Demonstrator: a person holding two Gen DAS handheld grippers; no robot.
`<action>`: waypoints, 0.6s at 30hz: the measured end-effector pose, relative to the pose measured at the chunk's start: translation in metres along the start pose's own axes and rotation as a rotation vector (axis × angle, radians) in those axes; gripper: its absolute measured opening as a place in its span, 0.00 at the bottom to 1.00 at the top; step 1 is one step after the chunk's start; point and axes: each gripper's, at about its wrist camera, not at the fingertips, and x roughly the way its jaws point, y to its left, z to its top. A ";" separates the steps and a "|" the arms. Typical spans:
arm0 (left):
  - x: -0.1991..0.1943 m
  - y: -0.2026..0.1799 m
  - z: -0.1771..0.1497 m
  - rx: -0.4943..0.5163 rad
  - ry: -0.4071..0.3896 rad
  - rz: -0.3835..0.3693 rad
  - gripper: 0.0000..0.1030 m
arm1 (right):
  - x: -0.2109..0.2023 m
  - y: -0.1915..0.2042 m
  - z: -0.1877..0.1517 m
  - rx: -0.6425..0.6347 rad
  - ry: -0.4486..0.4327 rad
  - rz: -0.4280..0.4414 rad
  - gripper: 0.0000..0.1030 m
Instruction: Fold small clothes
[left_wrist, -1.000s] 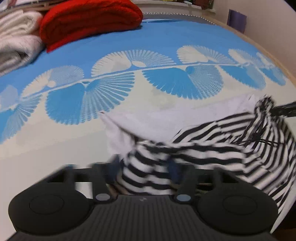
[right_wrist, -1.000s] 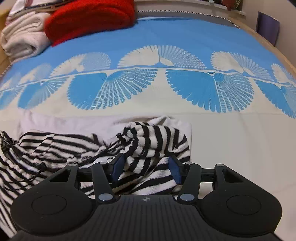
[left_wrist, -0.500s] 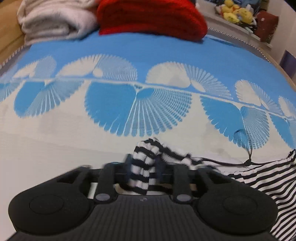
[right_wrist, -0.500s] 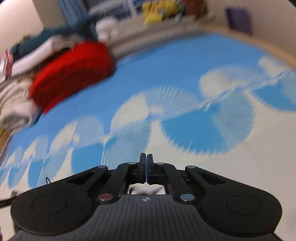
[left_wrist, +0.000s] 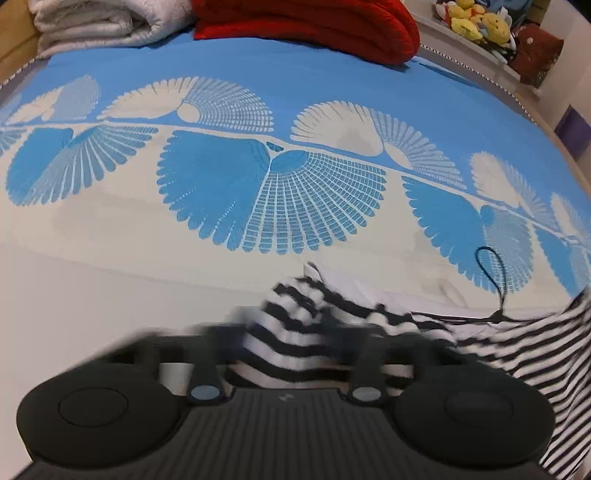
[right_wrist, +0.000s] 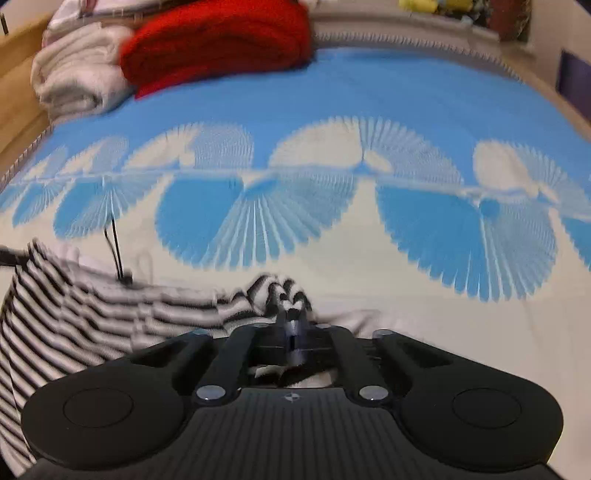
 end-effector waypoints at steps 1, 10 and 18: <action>-0.006 0.002 0.001 -0.016 -0.039 0.001 0.03 | -0.012 -0.007 0.007 0.061 -0.090 -0.012 0.00; 0.019 -0.027 0.003 0.082 0.008 0.094 0.18 | 0.041 -0.015 -0.002 0.046 0.078 -0.269 0.10; -0.024 0.018 0.000 -0.156 0.033 -0.087 0.53 | -0.010 -0.060 -0.010 0.302 0.052 -0.180 0.43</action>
